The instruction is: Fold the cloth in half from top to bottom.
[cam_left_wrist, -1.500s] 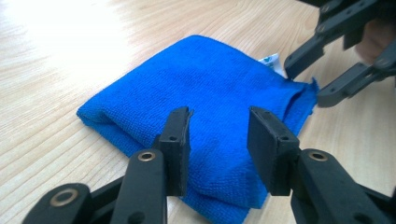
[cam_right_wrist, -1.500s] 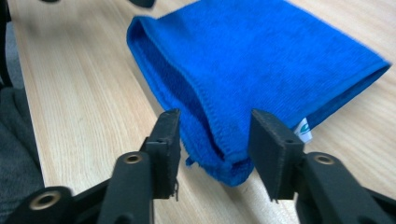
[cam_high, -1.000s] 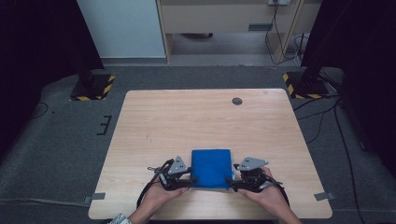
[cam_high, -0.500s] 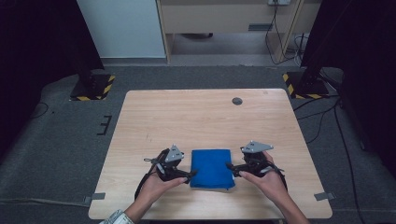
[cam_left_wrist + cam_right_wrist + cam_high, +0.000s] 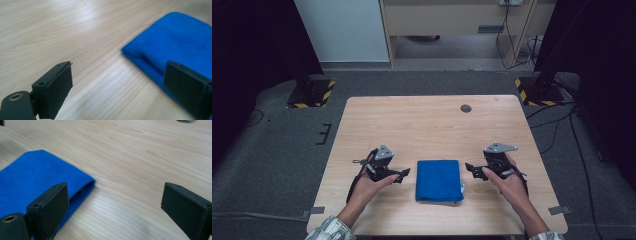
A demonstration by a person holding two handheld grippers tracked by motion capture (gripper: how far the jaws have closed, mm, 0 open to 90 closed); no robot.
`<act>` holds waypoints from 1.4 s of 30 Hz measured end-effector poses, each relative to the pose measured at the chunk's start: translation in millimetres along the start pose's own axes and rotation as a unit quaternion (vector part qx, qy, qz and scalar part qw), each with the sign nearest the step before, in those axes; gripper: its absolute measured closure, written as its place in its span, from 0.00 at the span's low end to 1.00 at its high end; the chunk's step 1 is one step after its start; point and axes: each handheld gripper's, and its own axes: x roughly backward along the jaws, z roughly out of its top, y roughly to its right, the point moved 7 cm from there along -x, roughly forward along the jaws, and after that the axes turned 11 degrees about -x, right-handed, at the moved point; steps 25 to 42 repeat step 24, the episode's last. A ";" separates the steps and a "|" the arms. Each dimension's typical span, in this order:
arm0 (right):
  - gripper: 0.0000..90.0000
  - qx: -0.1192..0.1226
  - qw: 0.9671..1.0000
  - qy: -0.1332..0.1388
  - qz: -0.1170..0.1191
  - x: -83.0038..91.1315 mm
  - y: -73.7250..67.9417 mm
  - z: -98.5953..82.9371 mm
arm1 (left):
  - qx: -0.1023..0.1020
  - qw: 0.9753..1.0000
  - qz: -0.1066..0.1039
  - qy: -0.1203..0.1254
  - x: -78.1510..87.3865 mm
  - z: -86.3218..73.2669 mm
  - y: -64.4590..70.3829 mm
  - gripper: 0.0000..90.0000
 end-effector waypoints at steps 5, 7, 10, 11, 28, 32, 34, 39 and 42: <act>0.11 -0.018 0.999 -0.008 -0.046 2.1 34.4 -7.4 | 0.023 0.999 0.023 -0.015 0.0 -17.4 -25.2 0.09; 0.13 -0.026 0.997 -0.013 -0.066 3.3 48.6 -11.1 | 0.035 0.999 0.033 -0.019 -0.1 -23.0 -33.3 0.09; 0.14 -0.039 0.995 -0.021 -0.094 4.1 67.2 -17.2 | 0.044 0.997 0.052 -0.034 -1.7 -33.4 -44.6 0.09; 0.14 -0.040 0.994 -0.019 -0.101 3.6 72.6 -18.6 | 0.043 0.997 0.058 -0.040 -1.9 -35.8 -46.7 0.09; 0.05 -0.043 0.989 -0.029 -0.135 -6.2 87.3 -31.2 | 0.031 0.994 0.082 -0.062 -11.2 -52.5 -55.7 0.05; 0.05 -0.043 0.989 -0.029 -0.135 -6.2 87.3 -31.2 | 0.031 0.994 0.082 -0.062 -11.2 -52.5 -55.7 0.05; 0.05 -0.043 0.989 -0.029 -0.135 -6.2 87.3 -31.2 | 0.031 0.994 0.082 -0.062 -11.2 -52.5 -55.7 0.05; 0.05 -0.043 0.989 -0.029 -0.135 -6.2 87.3 -31.2 | 0.031 0.994 0.082 -0.062 -11.2 -52.5 -55.7 0.05; 0.05 -0.043 0.989 -0.029 -0.135 -6.2 87.3 -31.2 | 0.031 0.994 0.082 -0.062 -11.2 -52.5 -55.7 0.05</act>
